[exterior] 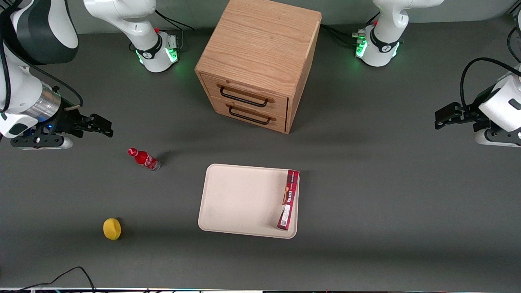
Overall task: Place coke bottle on tray
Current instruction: 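Move the right gripper over the red Coca-Cola bottle lying on the table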
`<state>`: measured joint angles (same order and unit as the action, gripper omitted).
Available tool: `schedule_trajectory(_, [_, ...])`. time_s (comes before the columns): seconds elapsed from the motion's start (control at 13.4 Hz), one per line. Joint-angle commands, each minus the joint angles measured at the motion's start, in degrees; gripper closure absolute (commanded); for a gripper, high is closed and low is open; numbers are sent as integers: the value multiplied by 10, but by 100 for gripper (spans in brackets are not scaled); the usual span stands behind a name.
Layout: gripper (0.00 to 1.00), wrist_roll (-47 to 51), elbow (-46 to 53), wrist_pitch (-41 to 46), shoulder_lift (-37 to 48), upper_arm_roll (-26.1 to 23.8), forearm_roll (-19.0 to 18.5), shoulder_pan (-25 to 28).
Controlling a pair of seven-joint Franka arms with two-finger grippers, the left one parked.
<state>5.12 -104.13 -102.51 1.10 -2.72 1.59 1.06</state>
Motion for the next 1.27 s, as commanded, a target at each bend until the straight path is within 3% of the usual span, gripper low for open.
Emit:
schedule_trajectory(0.0, [0, -13, 9, 7, 3, 3, -9, -7])
schedule_trajectory(0.82, [0, -32, 27, 22, -30, 8, -5, -22])
schedule_trajectory(1.19, [0, -36, -117, -135, -32, 2, -5, -19])
